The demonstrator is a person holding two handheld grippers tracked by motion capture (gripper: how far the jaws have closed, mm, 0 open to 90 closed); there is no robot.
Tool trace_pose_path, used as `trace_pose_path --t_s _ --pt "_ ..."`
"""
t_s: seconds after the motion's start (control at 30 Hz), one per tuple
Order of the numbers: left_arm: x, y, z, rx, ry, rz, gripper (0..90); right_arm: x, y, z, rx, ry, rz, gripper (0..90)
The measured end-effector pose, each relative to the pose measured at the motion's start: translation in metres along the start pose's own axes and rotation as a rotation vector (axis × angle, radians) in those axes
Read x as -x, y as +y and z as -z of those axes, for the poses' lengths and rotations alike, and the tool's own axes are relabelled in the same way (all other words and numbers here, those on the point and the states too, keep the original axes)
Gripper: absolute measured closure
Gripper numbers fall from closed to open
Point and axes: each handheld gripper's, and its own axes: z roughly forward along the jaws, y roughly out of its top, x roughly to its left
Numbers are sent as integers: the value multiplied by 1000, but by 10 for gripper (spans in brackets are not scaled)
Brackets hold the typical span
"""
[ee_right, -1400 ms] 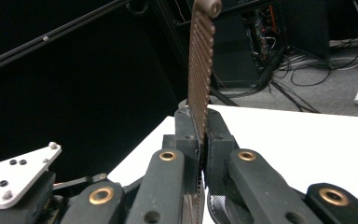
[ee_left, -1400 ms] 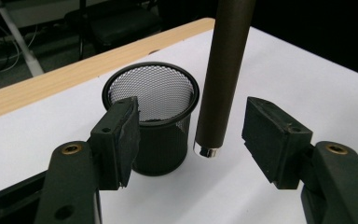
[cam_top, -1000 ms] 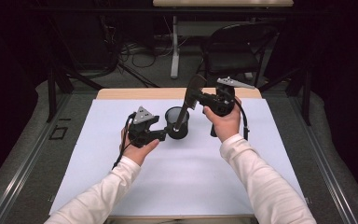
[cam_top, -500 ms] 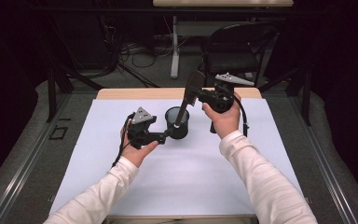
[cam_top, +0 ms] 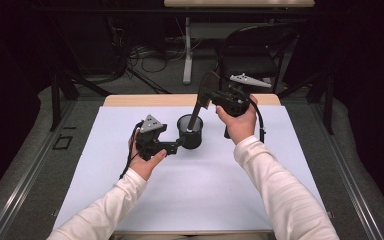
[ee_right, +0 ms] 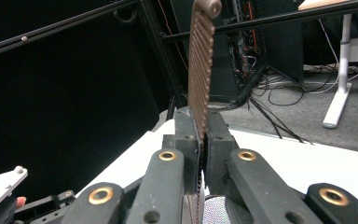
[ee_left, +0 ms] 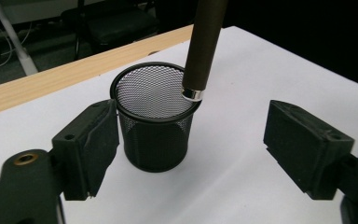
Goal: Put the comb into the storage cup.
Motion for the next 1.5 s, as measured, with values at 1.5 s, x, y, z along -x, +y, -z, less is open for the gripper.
trace_pose_path --t_s 1.5 --pt "-6 -1 2 -9 -13 -22 7 9 -5 -26 34 -85 104 873"
